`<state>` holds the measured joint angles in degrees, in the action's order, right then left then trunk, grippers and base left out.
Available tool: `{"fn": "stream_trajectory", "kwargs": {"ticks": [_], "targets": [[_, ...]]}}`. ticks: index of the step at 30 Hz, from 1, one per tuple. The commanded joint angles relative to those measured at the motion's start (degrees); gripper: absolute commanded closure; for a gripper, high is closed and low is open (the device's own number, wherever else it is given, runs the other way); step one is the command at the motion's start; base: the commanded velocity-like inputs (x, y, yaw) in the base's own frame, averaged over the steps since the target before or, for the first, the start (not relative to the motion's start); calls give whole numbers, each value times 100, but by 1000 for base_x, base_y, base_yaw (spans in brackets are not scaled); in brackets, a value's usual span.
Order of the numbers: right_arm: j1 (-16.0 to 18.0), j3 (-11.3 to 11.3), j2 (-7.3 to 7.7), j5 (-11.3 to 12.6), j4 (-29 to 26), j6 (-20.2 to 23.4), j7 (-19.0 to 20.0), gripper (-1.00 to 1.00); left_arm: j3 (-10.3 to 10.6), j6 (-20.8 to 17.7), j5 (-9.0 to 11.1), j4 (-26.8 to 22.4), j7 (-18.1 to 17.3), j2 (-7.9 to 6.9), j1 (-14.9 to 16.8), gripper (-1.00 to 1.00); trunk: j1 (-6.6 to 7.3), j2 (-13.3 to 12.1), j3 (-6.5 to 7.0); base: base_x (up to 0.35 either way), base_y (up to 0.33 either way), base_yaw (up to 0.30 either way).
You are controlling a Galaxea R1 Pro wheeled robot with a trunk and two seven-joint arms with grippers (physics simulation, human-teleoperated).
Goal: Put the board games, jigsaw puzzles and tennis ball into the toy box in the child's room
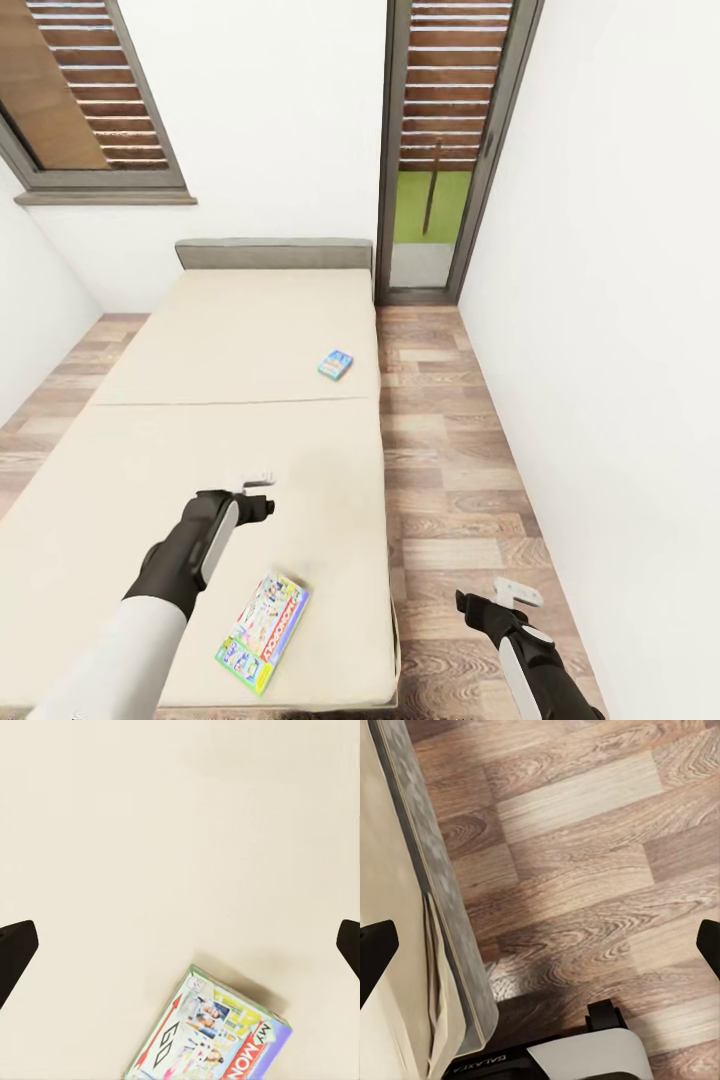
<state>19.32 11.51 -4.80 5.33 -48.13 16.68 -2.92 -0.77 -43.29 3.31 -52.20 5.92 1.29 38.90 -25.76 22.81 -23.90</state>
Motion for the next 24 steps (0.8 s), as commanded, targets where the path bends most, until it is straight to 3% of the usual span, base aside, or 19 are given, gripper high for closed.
{"fn": "stream_trajectory", "kwargs": {"ticks": [1,4,9,15,24], "targets": [[2,7,-4,56,-12,28,-25,-100,-10,83,38,78,35,2,3,-100,-3,11,-18,0,0,0],[2,9,-4,57,-12,28,-25,-100,-23,798,33,683,47,-8,5,-100,-3,11,-46,0,0,0],[2,6,-4,57,-12,28,-25,-100,-31,1573,20,1773,78,4,55,-100,-3,11,-93,0,0,0],[2,7,-4,56,-12,28,-25,-100,-36,1798,6,2229,90,10,180,-100,-3,11,-148,0,0,0],[2,1,-4,56,-12,28,-25,-100,-31,2186,6,2472,97,53,222,-100,-3,11,-232,0,0,0]]}}
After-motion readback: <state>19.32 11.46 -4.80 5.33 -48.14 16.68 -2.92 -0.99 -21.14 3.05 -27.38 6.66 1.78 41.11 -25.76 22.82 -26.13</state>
